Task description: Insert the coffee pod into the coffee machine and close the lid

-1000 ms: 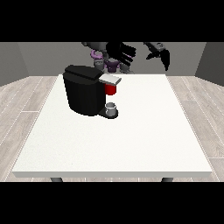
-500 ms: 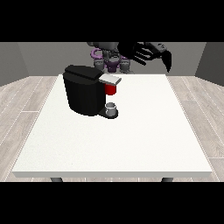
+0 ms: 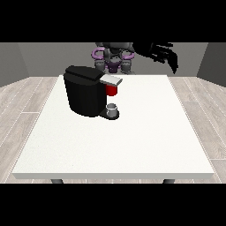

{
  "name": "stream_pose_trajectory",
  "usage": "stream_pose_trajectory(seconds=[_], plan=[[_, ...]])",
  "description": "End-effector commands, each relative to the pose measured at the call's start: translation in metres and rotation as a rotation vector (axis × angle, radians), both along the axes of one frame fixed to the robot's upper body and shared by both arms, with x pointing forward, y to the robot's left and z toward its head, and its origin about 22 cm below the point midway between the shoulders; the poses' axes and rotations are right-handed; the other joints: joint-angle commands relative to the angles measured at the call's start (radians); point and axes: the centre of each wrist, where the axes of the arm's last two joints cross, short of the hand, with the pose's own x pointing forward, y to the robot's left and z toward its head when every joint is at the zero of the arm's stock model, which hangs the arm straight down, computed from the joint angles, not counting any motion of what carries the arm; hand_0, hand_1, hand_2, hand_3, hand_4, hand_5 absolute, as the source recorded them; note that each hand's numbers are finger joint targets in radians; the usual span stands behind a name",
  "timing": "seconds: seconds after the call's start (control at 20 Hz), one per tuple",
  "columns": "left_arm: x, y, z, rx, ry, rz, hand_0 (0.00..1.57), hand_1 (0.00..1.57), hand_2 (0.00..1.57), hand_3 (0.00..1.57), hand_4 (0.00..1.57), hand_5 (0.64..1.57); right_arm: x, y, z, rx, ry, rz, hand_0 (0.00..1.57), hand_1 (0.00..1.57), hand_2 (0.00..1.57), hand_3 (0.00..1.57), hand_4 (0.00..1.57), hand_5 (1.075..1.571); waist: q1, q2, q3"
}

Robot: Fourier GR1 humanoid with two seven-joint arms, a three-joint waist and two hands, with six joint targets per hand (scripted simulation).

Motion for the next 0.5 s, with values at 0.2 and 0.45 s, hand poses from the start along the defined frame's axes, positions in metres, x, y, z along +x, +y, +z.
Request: stream_pose_trajectory(seconds=[0.2, 0.45], plan=[[0.004, -0.012, 0.023, 0.015, -0.049, -0.073, 0.0, 0.0, 0.0, 0.0, 0.3, 1.571, 0.008, -0.014, 0.023, 0.061, -0.048, -0.031, 0.0, 0.0, 0.0, 0.0, 0.0, 1.571, 0.073, 0.076, 0.0003], [0.008, -0.022, 0.028, 0.01, -0.095, -0.09, 0.0, 0.0, 0.0, 0.0, 0.35, 1.571, 0.008, -0.004, 0.019, 0.07, -0.045, 0.027, 0.0, 0.0, 0.0, 0.0, 0.1, 1.571, 0.046, 0.098, 0.0002]])
